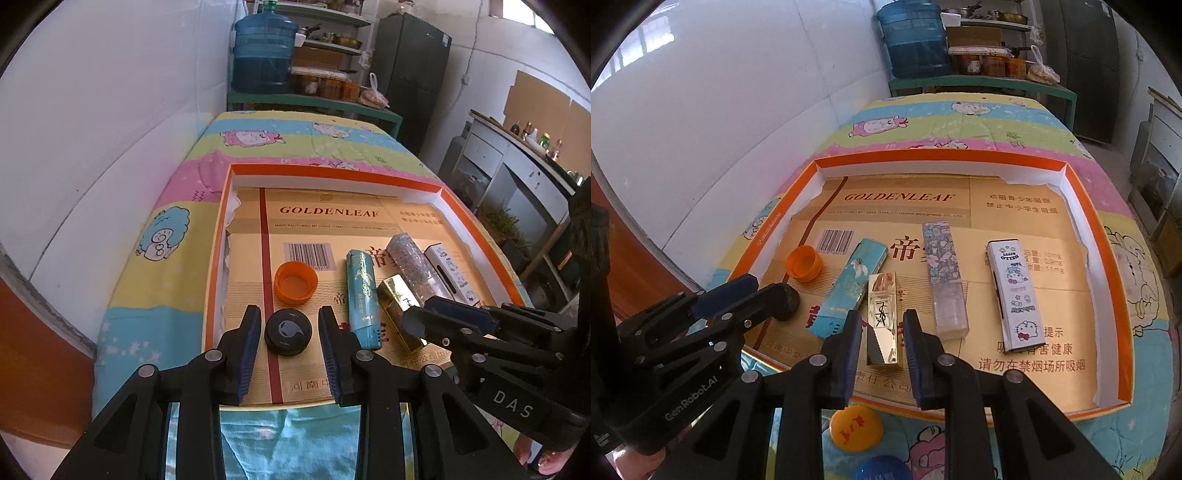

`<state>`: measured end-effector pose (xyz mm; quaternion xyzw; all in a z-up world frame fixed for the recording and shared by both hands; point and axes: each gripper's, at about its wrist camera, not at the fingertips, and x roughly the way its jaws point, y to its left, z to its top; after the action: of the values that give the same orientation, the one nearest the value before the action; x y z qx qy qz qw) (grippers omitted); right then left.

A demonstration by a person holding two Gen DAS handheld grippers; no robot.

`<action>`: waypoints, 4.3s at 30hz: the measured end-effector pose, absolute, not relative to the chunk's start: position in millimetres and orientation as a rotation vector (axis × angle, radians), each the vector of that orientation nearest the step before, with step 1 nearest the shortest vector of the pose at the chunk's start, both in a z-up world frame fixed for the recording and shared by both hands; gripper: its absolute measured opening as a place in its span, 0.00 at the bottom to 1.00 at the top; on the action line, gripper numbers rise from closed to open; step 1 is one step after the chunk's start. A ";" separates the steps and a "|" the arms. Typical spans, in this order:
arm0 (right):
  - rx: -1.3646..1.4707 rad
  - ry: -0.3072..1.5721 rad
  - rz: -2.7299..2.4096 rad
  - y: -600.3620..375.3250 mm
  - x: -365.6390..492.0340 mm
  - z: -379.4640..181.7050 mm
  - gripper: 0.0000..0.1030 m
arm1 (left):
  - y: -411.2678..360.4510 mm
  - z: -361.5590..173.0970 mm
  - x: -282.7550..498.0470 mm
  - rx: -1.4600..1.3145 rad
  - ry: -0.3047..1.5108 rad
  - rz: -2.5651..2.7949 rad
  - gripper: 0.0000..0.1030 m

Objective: Organize rigid objects
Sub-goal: 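Carry the gold lighter with the right gripper while the left carries the black cap into the box lid, then open the right gripper to drop the gold lighter while the left releases the black cap, then move both open grippers toward the red cap and white round lid on the quilt, then grasp the white QR-code lid with the right gripper while the left gripper grasps the red cap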

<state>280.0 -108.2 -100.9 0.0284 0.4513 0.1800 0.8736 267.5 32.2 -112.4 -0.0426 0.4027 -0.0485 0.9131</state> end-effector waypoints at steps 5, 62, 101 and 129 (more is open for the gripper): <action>0.074 0.938 0.376 -112.0 276.5 -97.0 0.22 | 30.3 -107.1 260.5 -0.072 0.817 -0.087 0.32; 0.055 0.873 0.358 -125.9 180.1 -55.3 0.22 | 27.3 -55.7 149.0 -0.067 0.720 -0.104 0.32; -0.138 0.817 0.581 -106.5 41.4 -95.2 0.39 | 28.1 -80.0 68.4 -0.138 0.735 -0.152 0.32; -0.225 0.831 0.569 -90.6 27.2 -123.2 0.29 | 24.8 -102.4 63.9 -0.151 0.786 -0.221 0.32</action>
<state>27.2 -90.6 -123.2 -0.1074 0.3974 0.2723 0.8697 63.9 24.8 -102.4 -0.0732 0.3816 -0.1072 0.9152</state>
